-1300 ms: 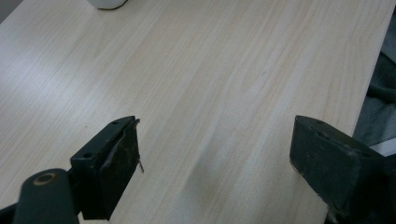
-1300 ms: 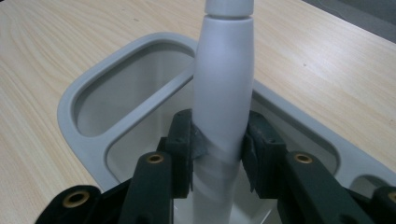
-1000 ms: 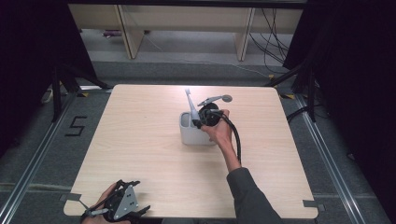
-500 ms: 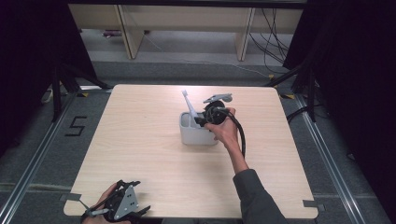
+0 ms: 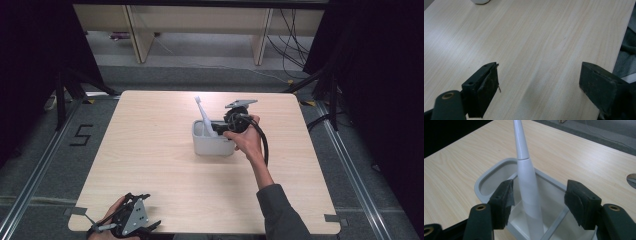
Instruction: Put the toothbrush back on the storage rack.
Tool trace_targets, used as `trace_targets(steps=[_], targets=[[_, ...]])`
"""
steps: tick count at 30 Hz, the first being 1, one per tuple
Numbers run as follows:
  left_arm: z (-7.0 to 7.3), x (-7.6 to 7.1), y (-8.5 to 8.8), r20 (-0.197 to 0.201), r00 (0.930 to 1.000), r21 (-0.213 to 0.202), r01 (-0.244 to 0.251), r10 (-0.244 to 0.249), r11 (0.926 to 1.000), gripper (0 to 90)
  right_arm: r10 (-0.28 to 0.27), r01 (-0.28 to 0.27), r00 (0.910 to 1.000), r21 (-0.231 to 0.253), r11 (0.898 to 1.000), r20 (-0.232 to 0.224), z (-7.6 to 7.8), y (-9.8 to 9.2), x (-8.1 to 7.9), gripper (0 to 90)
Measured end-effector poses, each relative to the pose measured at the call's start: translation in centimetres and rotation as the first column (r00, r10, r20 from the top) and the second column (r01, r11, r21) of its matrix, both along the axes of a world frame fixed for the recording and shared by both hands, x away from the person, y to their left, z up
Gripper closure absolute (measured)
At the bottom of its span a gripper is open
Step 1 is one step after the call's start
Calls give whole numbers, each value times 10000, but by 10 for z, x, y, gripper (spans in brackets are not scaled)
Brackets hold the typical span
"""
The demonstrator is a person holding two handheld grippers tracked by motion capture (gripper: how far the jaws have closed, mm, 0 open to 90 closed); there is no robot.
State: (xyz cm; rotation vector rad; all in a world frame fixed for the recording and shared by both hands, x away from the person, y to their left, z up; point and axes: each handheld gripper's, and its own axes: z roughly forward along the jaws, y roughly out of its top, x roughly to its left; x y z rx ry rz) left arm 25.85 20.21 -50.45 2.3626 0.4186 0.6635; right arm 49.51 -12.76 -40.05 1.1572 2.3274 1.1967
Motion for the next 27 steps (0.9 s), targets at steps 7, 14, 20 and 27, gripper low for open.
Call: trace_targets(steps=[7, 14, 20, 27], targets=[[0, 0, 0, -8, 10000, 38, -16, 16, 10000, 154, 172, -178, 9994, 228, 9996, 285, 9, -7, -12, 378], [0, 0, 0, -1, 10000, 52, -21, 21, 10000, 154, 323, -337, 9985, 313, 9989, 441, 10, -10, -19, 365], [-1, -1, 0, -16, 10000, -85, -65, 64, 9999, 154, 269, -280, 9989, 300, 9992, 389, 13, -16, -26, 354], [0, 0, 0, -32, 10000, -14, -21, 21, 10000, 154, 215, -231, 9991, 427, 9988, 366, 12, -23, -36, 340]])
